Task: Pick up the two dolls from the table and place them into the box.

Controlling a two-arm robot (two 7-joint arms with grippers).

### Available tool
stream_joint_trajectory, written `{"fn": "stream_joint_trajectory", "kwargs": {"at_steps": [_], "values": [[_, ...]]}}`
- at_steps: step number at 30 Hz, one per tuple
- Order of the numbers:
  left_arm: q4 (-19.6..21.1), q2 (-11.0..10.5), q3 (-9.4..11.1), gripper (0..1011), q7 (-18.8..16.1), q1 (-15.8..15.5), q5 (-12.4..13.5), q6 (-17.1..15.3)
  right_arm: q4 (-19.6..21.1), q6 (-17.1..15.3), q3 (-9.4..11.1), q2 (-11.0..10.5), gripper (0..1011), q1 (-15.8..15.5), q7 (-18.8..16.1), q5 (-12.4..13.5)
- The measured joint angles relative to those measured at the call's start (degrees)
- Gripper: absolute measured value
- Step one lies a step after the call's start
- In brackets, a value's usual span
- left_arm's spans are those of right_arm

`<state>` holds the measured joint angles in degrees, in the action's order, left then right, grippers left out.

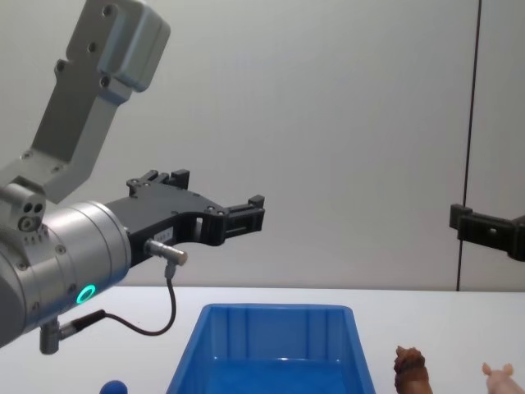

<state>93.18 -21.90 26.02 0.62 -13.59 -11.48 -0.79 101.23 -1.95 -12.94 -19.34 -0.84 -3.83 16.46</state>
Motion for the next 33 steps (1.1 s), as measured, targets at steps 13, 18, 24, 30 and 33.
{"fn": "stream_joint_trajectory", "kwargs": {"at_steps": [13,18,24,30,33], "values": [[0.0,0.0,0.0,1001,0.0,0.0,0.0,0.0,0.0,0.0,0.0,0.0,1001,0.0,0.0,0.0],[0.0,0.0,0.0,1001,0.0,0.0,0.0,0.0,0.0,0.0,0.0,0.0,1001,0.0,0.0,0.0],[0.0,0.0,0.0,1001,0.0,0.0,0.0,0.0,0.0,0.0,0.0,0.0,1001,0.0,0.0,0.0],[0.0,0.0,0.0,1001,0.0,0.0,0.0,0.0,0.0,-0.1,0.0,0.1,1001,-0.1,0.1,-0.1],[0.0,0.0,0.0,1001,0.0,0.0,0.0,0.0,0.3,-0.5,-0.2,0.3,1001,-0.2,0.7,-0.4]]}}
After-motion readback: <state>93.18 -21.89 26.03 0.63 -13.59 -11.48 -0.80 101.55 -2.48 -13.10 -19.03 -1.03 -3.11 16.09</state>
